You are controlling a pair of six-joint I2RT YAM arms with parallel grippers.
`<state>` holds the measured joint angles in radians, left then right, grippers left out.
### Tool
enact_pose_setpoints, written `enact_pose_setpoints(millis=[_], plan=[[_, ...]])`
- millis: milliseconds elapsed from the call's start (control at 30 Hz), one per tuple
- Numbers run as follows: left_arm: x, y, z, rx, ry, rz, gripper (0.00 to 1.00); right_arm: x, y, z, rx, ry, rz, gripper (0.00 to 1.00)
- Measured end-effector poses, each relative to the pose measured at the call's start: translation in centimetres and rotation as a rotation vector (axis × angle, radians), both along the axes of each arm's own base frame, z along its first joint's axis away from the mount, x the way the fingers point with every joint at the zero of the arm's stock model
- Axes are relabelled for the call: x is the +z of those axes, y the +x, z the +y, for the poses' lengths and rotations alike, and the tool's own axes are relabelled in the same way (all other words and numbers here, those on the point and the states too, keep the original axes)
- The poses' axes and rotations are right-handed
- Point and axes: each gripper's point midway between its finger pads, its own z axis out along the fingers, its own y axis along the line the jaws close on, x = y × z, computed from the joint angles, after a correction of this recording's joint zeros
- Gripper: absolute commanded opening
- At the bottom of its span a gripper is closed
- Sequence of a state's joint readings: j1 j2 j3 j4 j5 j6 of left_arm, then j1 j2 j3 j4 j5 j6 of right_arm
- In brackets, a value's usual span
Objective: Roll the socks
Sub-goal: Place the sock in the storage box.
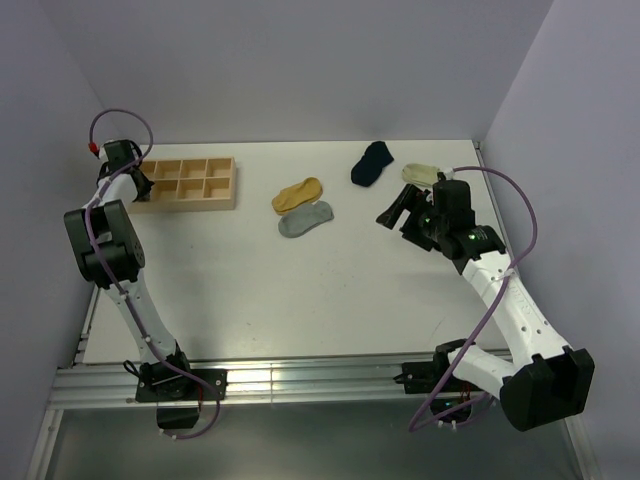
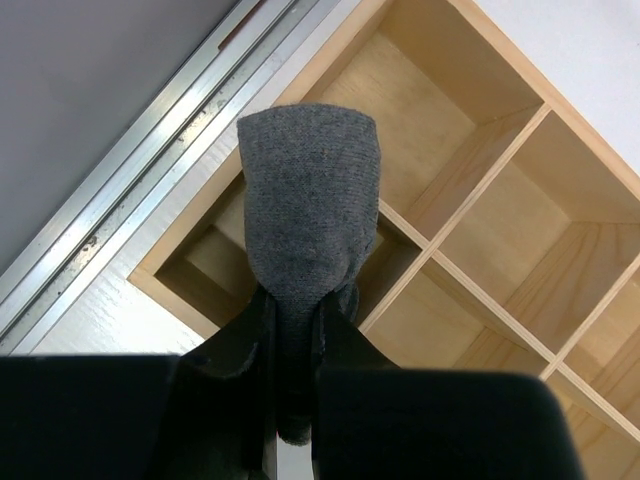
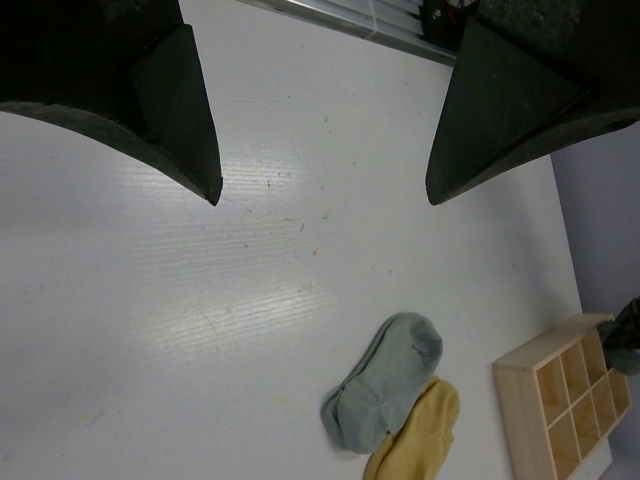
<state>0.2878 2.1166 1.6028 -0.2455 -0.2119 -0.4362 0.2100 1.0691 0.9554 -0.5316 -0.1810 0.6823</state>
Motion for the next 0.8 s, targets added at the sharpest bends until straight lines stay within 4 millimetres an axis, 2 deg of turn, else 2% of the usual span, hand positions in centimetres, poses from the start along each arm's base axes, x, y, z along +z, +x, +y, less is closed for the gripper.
enact_pose_setpoints(millis=[300,567,800], plan=[[-0.7,0.0,0.1,0.016,-0.036,0.052,0.00,-0.1,0.1,-0.5,-0.005,-0.007,0.000,0.89],[-2.4,0.5,0.0,0.009,-0.080,0.081,0.00,-0.4,0.3,-0.6,-0.004,-0.011,0.010,0.89],[-2.7,0.6,0.0,0.006,-0.122,0.097,0.00,-0.6,0.3,-0.6,-0.003,-0.010,0.015,0.89]])
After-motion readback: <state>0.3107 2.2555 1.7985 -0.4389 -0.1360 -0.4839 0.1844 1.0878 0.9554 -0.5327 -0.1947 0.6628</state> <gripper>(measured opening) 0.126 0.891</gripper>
